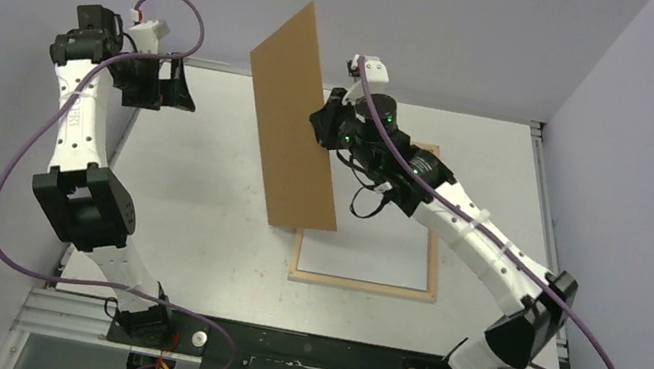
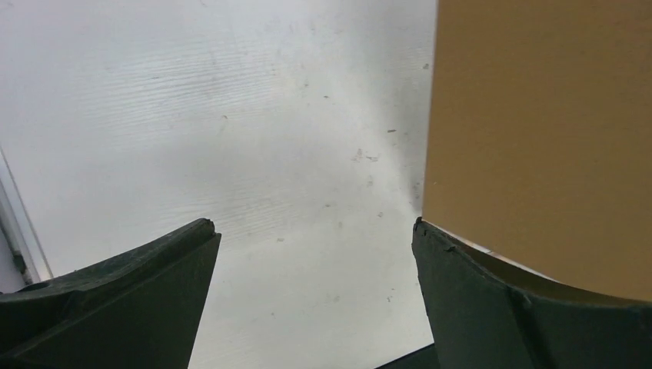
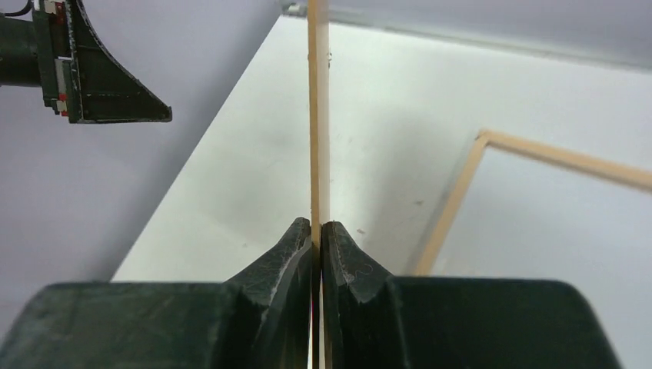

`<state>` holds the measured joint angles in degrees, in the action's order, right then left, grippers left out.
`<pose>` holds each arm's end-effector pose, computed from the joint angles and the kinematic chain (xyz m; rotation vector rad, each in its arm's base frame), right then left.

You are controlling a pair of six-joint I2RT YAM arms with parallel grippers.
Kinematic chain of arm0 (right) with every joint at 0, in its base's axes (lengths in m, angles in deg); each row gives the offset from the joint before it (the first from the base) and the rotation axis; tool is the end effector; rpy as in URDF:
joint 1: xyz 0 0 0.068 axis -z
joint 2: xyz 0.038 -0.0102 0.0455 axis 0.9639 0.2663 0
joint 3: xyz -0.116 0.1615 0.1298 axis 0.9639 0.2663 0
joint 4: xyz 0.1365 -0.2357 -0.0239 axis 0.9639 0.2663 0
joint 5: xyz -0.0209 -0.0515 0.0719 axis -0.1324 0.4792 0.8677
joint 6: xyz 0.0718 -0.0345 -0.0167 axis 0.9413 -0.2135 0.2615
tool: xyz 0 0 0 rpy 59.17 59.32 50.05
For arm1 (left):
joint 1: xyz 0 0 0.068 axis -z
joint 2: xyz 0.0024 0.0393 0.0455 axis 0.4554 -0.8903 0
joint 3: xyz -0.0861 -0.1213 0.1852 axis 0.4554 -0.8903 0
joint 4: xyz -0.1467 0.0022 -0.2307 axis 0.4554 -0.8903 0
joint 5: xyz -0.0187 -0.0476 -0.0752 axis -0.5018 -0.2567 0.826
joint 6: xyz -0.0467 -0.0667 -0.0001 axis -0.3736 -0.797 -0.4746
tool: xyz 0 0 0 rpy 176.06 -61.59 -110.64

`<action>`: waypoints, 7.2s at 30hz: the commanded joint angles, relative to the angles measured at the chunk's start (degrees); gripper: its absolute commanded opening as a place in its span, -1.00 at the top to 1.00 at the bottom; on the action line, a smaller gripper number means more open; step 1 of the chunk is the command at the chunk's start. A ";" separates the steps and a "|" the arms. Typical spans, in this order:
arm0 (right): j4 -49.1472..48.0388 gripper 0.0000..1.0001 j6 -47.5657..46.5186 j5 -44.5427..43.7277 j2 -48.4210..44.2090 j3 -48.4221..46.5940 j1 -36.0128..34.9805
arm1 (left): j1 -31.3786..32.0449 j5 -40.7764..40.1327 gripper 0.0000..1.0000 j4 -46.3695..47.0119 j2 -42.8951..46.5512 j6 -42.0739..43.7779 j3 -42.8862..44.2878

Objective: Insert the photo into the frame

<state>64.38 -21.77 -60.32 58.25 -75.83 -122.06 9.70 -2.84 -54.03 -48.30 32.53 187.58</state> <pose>0.2915 0.3145 0.3550 -0.2534 1.9541 0.8973 0.3789 0.0819 0.3078 0.0181 2.4880 -0.4853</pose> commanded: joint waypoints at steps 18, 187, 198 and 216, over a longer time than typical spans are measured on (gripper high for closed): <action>-11.66 0.89 -27.89 -38.25 -2.43 -7.27 -19.71 | 10.16 22.33 -0.93 2.05 18.28 -22.43 13.67; -5.24 -0.95 11.62 -2.36 33.10 -7.13 -5.12 | -12.69 -19.83 0.05 23.70 5.94 13.68 -36.35; -6.54 -1.00 12.21 -3.87 36.14 -7.37 -4.93 | -8.92 -34.13 0.21 36.85 1.79 14.11 -46.17; -10.02 -0.98 19.22 4.23 34.65 -1.41 -4.97 | 3.35 -34.16 0.21 35.63 -5.26 8.37 -43.62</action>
<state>54.78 -5.53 -59.84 94.97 -79.48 -127.02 10.44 -42.45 -18.97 -50.71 43.96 144.28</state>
